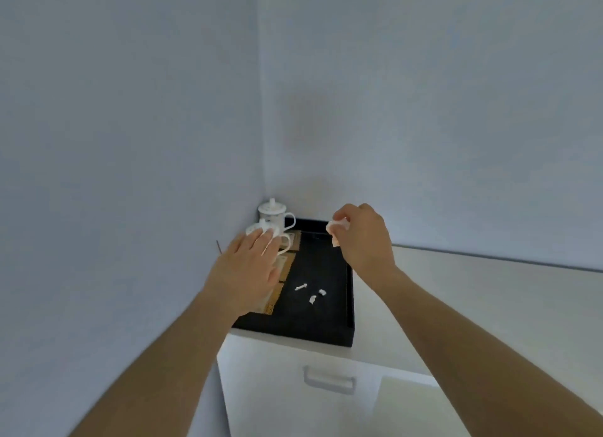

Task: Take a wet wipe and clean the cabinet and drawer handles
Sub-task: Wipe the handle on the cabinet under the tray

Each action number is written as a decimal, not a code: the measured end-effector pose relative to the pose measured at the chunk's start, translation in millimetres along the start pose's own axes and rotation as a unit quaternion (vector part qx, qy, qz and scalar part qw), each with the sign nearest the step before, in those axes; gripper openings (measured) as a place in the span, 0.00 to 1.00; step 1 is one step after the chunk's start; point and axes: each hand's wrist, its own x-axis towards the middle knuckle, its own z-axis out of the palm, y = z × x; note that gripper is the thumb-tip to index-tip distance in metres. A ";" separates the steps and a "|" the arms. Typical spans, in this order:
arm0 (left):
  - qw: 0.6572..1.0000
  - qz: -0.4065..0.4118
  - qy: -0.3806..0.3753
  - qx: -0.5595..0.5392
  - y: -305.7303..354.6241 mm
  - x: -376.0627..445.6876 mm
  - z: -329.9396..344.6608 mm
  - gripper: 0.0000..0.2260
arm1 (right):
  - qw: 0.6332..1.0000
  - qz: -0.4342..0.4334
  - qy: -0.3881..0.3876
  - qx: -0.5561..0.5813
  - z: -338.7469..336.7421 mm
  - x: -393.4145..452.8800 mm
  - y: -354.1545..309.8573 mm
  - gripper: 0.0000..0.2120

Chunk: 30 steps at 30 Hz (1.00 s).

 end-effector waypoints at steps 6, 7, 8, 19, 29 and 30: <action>0.984 -0.149 -0.065 0.077 17.1 -31.1 -54.6 0.25 | 0.986 -0.151 -0.074 -0.006 -29.3 8.9 -8.7 0.08; 0.978 -0.172 -0.075 0.088 21.7 -40.2 -64.5 0.26 | 0.980 -0.176 -0.094 -0.007 -33.3 4.8 -12.0 0.08; 0.973 -0.193 -0.085 0.097 26.6 -50.9 -74.5 0.26 | 0.973 -0.200 -0.117 -0.011 -36.1 -0.8 -16.4 0.08; 0.878 -0.422 -0.160 0.158 73.8 -270.4 -210.9 0.26 | 0.869 -0.412 -0.262 0.086 -53.1 -160.6 -146.1 0.07; 0.712 -0.626 -0.217 0.234 208.5 -582.8 -386.3 0.27 | 0.697 -0.566 -0.351 0.267 -175.9 -464.8 -284.6 0.06; 0.694 -0.641 -0.224 0.239 231.6 -613.0 -404.8 0.27 | 0.679 -0.576 -0.361 0.278 -194.0 -500.4 -292.4 0.07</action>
